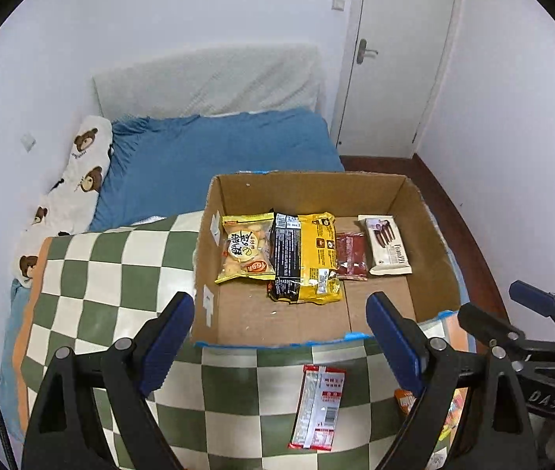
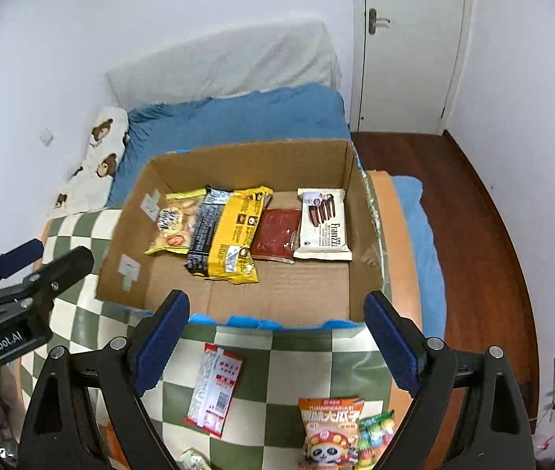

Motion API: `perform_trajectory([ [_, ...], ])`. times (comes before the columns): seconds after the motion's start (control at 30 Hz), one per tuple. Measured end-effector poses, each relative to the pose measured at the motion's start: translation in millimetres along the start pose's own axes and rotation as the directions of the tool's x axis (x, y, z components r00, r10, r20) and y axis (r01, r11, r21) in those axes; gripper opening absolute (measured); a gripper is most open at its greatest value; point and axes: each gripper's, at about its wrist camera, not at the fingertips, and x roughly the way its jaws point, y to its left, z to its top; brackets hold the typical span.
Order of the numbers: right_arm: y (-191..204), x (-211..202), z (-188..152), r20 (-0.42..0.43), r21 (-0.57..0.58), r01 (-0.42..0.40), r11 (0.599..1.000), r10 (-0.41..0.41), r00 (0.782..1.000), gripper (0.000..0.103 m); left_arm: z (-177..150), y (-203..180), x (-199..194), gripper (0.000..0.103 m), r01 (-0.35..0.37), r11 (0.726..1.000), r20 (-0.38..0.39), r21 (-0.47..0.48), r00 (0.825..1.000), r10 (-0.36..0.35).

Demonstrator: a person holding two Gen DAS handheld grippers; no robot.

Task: Organize snacks
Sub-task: 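Withdraw both tools from the box toward the remaining snacks, then grasp the orange bag with left tool while right tool grasps panda seed bag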

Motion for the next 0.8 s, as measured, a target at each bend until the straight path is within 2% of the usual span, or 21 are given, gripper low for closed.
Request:
perform_trajectory([
  [0.17,6,-37,-11,0.060,-0.003,-0.010,1.000,0.010,0.998,0.093,-14,-6,-31,0.090,-0.007,1.000,0.049,0.005,0.999,0.007],
  [0.4,6,-66,-32,0.084,0.047,-0.078,0.996,0.073,0.994,0.093,-28,-8,-50,0.090,0.003,1.000,0.040,-0.009,0.999,-0.002],
  [0.53,-5,-60,-57,0.026,0.100,-0.094,0.991,0.092,0.995,0.093,-47,2,-49,0.090,0.007,0.999,-0.014,-0.037,1.000,-0.007],
  [0.67,-21,-36,-94,-0.091,0.172,-0.088,0.981,0.105,0.990,0.095,-77,20,-36,0.090,-0.013,0.998,-0.110,-0.064,0.994,0.006],
  [0.8,-33,2,-141,-0.231,0.252,-0.079,0.965,0.140,0.963,0.095,-120,48,-13,0.090,-0.072,0.992,-0.238,-0.099,0.970,0.047],
])
